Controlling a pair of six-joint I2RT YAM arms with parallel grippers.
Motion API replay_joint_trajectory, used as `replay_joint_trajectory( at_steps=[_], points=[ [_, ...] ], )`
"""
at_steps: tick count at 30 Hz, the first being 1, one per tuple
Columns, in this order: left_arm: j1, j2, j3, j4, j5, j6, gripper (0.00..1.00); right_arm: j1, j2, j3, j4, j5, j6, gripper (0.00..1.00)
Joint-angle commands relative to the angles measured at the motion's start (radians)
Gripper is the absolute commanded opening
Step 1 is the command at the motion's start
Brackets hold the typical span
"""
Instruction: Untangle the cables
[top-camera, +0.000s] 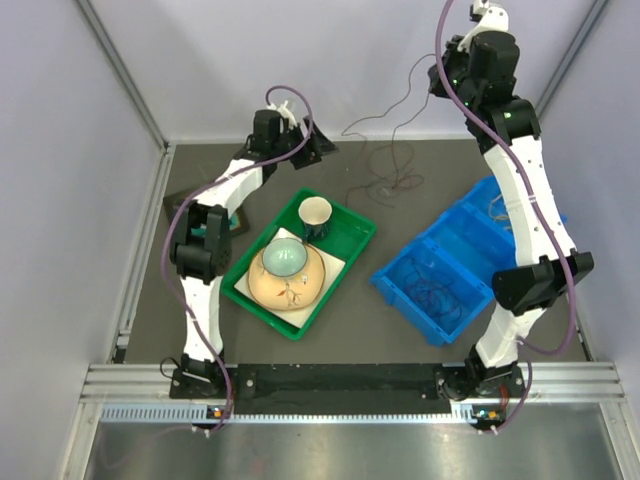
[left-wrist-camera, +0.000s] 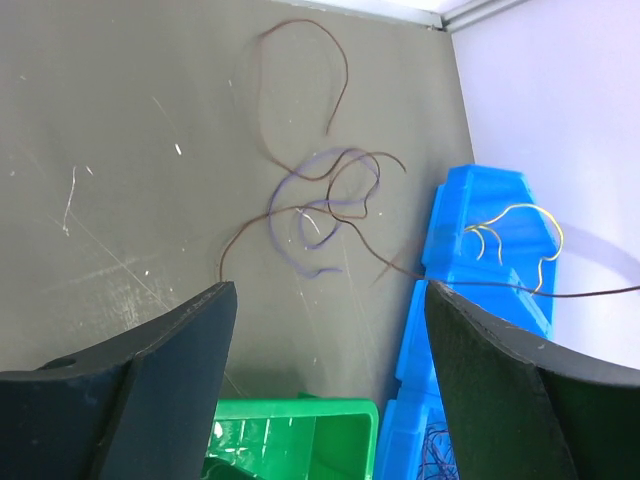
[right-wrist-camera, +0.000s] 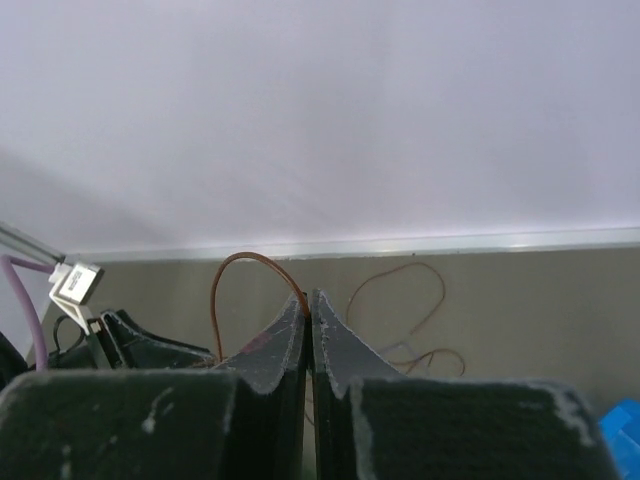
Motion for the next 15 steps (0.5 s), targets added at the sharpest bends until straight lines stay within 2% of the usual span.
replay_joint_trajectory(
  at_steps=[1,8,15],
  points=[
    [-0.012,-0.085,-0.017,0.043,0.029,0.037,0.8,0.008,-0.017,0.037,-0.025,-0.03,0.025,0.0],
    [-0.043,-0.142,-0.054,0.091,-0.001,0.118,0.81,0.008,-0.013,0.064,-0.032,-0.062,0.04,0.0],
    [-0.067,-0.246,-0.175,0.252,0.009,0.216,0.82,0.008,-0.011,0.133,-0.081,-0.096,0.057,0.0]
  ],
)
